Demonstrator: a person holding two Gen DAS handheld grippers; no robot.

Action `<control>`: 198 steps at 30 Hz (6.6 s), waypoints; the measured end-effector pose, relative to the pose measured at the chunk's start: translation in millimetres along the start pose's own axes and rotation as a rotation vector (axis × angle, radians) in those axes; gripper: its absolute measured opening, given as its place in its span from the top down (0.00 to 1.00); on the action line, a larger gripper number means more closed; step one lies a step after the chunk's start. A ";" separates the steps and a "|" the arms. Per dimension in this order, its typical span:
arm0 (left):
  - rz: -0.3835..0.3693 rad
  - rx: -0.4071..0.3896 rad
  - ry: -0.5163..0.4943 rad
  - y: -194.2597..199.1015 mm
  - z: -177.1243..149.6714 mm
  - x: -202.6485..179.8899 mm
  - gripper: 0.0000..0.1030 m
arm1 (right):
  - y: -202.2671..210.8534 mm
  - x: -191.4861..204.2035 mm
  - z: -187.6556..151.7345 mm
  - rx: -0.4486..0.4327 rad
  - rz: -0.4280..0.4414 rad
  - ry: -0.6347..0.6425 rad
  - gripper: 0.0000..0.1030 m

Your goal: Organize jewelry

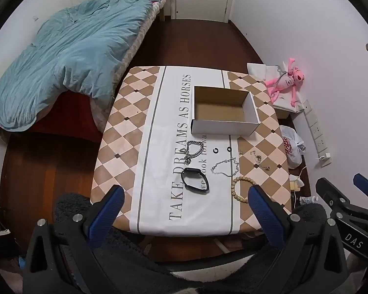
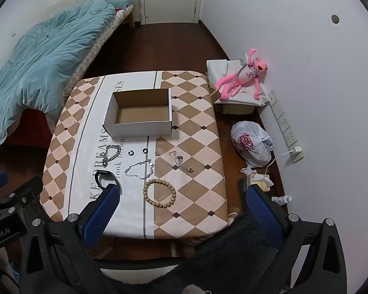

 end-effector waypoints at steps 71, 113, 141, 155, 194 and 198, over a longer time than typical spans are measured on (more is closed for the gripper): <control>0.016 -0.047 -0.038 15.7 8.4 -9.3 0.00 | 19.1 -7.6 3.7 -0.059 0.009 -0.004 0.00; 0.179 0.081 -0.061 -128.6 8.2 13.9 0.00 | -154.1 -19.7 -8.7 0.224 -0.002 -0.055 0.00; 0.008 0.291 -0.014 -237.3 -13.7 -1.7 0.85 | -265.5 1.3 -62.4 0.384 0.050 -0.059 0.46; 0.026 0.247 -0.034 -237.0 -18.1 3.6 0.97 | -249.7 19.4 -62.4 0.337 0.083 -0.050 0.91; -0.034 0.196 -0.037 -235.1 -19.8 3.4 0.95 | -196.7 0.1 -27.8 0.179 0.228 -0.122 0.91; -0.052 0.177 -0.045 -233.2 -15.6 0.7 0.98 | -196.1 0.5 -25.8 0.177 0.232 -0.124 0.91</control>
Point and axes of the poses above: each gripper's, at about its wrist camera, not at the fingertips, and y roughly against the way its jaws point, x to its left, z to its top, the point moved 1 cm from there along -y, roughly the way its jaws point
